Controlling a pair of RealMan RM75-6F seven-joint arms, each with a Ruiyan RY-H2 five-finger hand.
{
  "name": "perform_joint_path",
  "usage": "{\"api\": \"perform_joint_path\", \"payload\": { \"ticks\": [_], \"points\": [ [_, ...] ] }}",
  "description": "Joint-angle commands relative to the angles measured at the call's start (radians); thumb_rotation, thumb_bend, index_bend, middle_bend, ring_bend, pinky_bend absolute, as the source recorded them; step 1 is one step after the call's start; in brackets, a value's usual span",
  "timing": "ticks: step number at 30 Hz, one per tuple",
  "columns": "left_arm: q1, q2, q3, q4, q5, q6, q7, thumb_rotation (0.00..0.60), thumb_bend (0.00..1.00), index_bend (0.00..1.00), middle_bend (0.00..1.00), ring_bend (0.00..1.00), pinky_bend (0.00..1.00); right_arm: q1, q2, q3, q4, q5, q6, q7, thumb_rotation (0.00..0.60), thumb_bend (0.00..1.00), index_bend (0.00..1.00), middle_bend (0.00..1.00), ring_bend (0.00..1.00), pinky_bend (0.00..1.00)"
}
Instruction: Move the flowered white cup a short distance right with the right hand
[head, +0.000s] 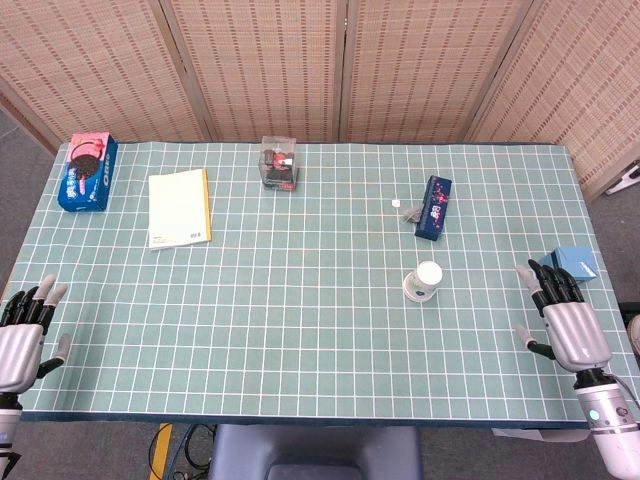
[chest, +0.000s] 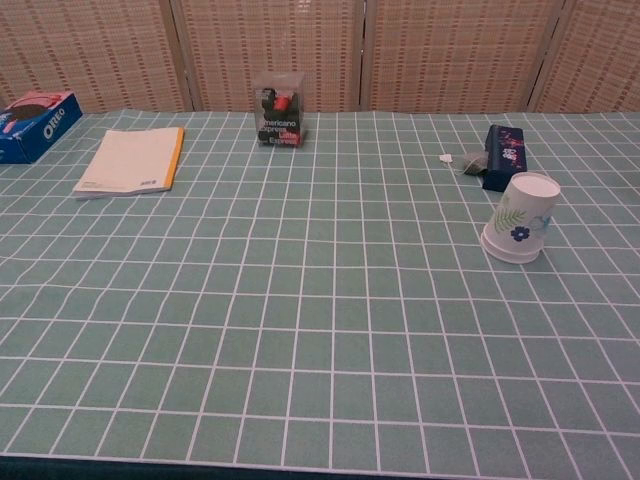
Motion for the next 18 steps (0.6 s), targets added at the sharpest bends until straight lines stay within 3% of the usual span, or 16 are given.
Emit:
{"api": "perform_joint_path", "payload": {
  "ticks": [1,10,18],
  "points": [
    [-0.004,-0.001,0.003,-0.001,0.005,-0.006,0.002,0.6,0.5,0.0,0.0,0.0,0.0,-0.003,0.0,-0.001,-0.001,0.002,0.002,-0.001,0.6,0.29,0.0,0.0,0.0,0.0],
    [-0.009,-0.002,0.003,0.003,0.005,-0.011,0.0,0.6,0.5,0.0,0.0,0.0,0.0,0.001,0.002,0.008,-0.002,-0.002,0.005,0.025,0.6,0.29,0.0,0.0,0.0,0.0],
    [-0.01,0.0,0.0,0.005,-0.017,-0.026,-0.013,0.6,0.49,0.0,0.0,0.0,0.0,0.075,0.063,0.027,-0.048,0.007,-0.116,0.093,0.6,0.28,0.0,0.0,0.0,0.0]
  ]
}}
